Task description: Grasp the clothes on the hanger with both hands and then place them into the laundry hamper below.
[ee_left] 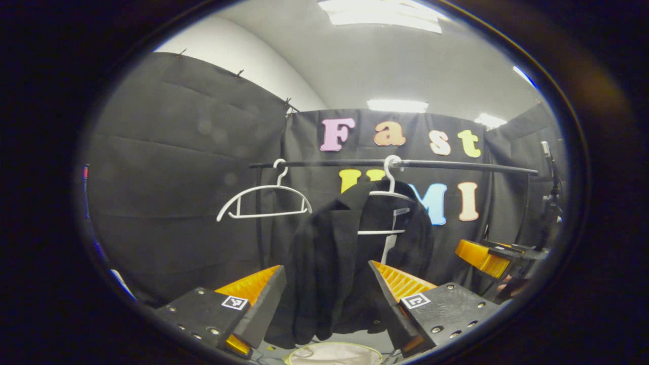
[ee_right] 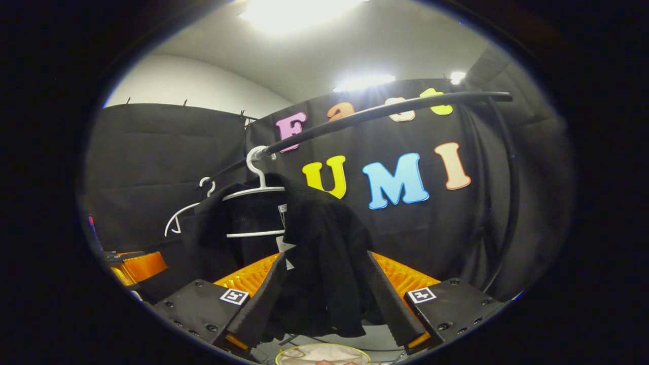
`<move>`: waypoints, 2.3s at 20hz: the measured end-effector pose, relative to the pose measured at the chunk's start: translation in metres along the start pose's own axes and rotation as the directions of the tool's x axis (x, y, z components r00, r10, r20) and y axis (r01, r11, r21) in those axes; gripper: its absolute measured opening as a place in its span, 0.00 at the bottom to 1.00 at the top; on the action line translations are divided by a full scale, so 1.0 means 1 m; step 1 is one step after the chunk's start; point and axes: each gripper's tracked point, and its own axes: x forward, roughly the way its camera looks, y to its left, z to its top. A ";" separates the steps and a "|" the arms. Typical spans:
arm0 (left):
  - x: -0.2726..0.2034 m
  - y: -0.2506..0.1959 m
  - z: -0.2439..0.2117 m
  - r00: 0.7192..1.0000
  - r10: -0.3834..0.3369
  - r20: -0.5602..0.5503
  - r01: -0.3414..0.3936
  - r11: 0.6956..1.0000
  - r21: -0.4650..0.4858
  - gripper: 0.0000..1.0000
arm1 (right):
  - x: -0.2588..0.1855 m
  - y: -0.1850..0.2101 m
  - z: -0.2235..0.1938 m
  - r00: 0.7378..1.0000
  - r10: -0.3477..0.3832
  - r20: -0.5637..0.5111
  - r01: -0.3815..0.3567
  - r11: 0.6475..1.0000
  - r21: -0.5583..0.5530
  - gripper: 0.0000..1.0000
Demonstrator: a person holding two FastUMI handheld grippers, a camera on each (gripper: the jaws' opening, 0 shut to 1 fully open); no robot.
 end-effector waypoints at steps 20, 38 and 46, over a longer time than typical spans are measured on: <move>0.087 -0.015 -0.011 0.969 0.246 0.005 -0.246 0.969 0.002 0.92 | 0.164 0.017 -0.044 0.992 0.121 -0.046 -0.123 0.992 -0.030 0.98; 0.148 -0.044 -0.013 0.981 0.195 0.013 -0.193 0.978 -0.080 0.67 | 0.183 -0.075 -0.017 0.999 -0.031 0.036 0.033 0.996 -0.077 0.87; 0.138 -0.032 -0.019 0.986 0.163 -0.040 -0.167 0.978 -0.126 0.27 | 0.168 -0.047 -0.011 0.994 0.095 0.052 -0.088 0.989 -0.116 0.24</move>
